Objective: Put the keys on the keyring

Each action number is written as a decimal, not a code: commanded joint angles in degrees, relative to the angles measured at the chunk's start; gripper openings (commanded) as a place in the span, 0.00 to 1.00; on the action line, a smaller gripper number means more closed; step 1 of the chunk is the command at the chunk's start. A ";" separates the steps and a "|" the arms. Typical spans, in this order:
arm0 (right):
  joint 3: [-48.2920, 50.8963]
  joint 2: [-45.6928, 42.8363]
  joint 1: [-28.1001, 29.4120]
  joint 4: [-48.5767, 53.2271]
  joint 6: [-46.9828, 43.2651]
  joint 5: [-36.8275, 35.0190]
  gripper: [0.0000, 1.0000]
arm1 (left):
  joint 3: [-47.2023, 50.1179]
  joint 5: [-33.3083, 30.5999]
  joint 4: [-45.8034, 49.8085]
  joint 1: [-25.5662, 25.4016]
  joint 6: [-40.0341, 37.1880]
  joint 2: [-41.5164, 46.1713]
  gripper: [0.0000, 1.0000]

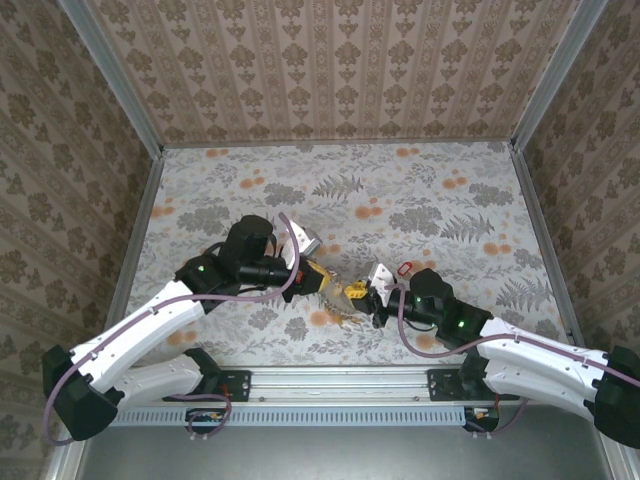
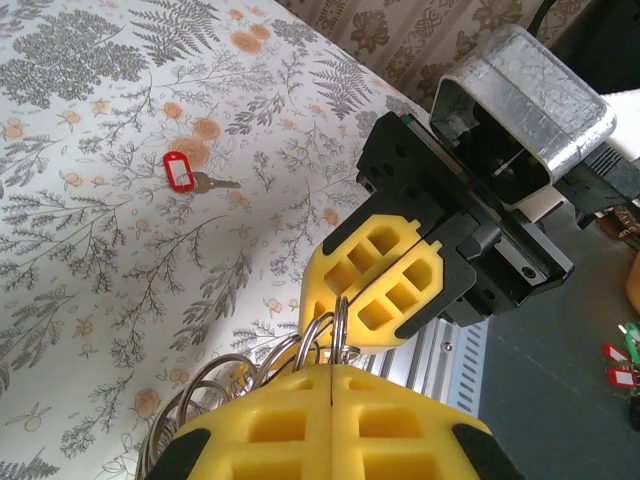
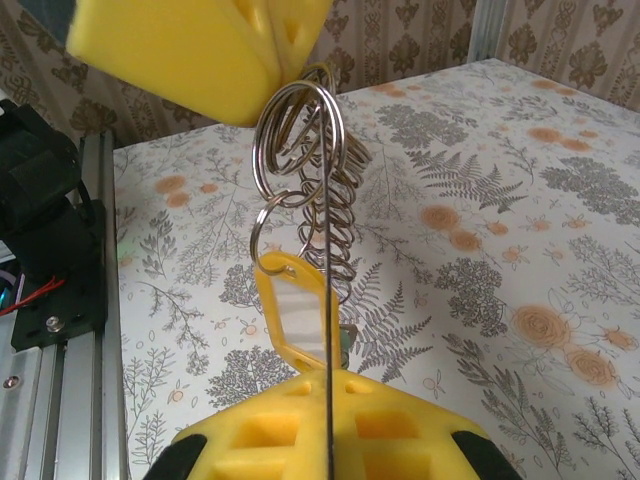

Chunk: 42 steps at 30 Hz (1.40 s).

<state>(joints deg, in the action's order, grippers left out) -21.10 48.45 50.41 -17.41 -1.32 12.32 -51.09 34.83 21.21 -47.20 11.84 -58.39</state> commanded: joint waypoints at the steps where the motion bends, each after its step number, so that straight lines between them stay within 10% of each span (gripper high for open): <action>1: -0.50 -1.44 -0.05 -2.72 -0.61 -0.19 0.00 | 1.24 1.12 -1.06 0.50 1.41 1.39 0.02; 42: 0.45 -1.34 -0.04 -4.24 -1.12 -0.89 0.00 | -2.68 2.35 -3.70 -2.88 0.38 -3.85 0.09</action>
<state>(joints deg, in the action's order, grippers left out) -20.88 48.45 50.15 -17.69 -1.56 10.70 -51.13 37.76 14.90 -49.84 13.30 -62.30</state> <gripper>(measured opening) 0.071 0.078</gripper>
